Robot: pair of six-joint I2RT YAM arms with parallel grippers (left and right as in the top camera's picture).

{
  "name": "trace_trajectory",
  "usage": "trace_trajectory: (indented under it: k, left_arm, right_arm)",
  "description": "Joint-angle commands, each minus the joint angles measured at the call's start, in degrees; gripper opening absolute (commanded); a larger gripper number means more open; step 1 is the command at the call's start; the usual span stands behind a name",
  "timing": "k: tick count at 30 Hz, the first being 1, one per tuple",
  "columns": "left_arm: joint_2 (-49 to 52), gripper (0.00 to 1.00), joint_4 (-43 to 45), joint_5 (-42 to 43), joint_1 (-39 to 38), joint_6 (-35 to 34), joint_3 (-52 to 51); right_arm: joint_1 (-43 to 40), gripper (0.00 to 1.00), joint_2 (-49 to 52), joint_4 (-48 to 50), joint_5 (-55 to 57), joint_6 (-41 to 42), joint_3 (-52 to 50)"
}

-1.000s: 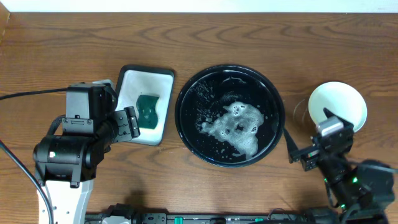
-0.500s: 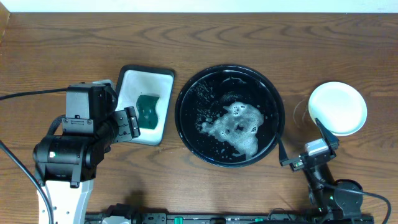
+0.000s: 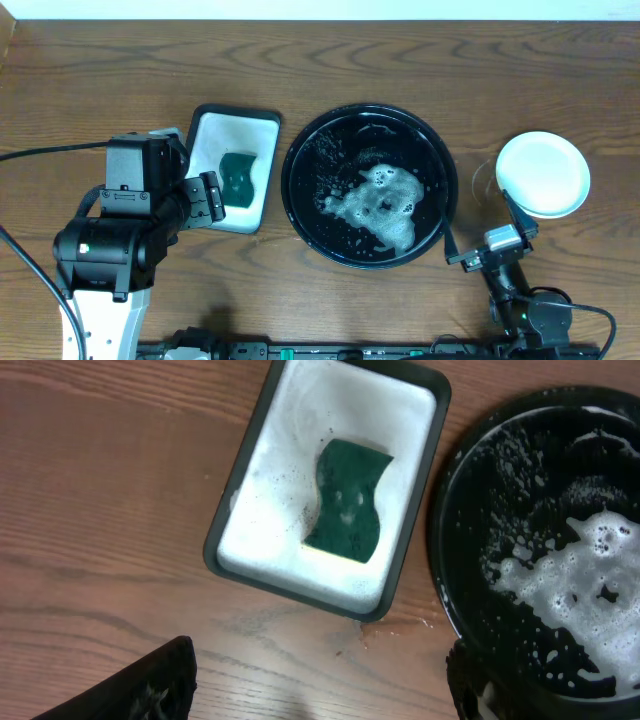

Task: Clean dirty plates on tray and stack at the side

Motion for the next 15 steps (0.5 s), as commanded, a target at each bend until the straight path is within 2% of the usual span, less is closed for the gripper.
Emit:
trace_trajectory:
  k: [1,3,15]
  left_arm:
    - [0.1,0.81,-0.2,-0.1,0.1,0.3,0.8]
    - [0.1,0.81,-0.2,-0.1,0.1,0.3,0.8]
    - [0.1,0.81,-0.2,-0.1,0.1,0.3,0.8]
  right_arm:
    - [-1.0,0.99,-0.4,-3.0,0.7,-0.5,-0.1]
    - [-1.0,0.99,-0.4,-6.4,0.7,-0.5,-0.1]
    - [-1.0,0.99,0.0,-6.5,0.7,-0.5,-0.1]
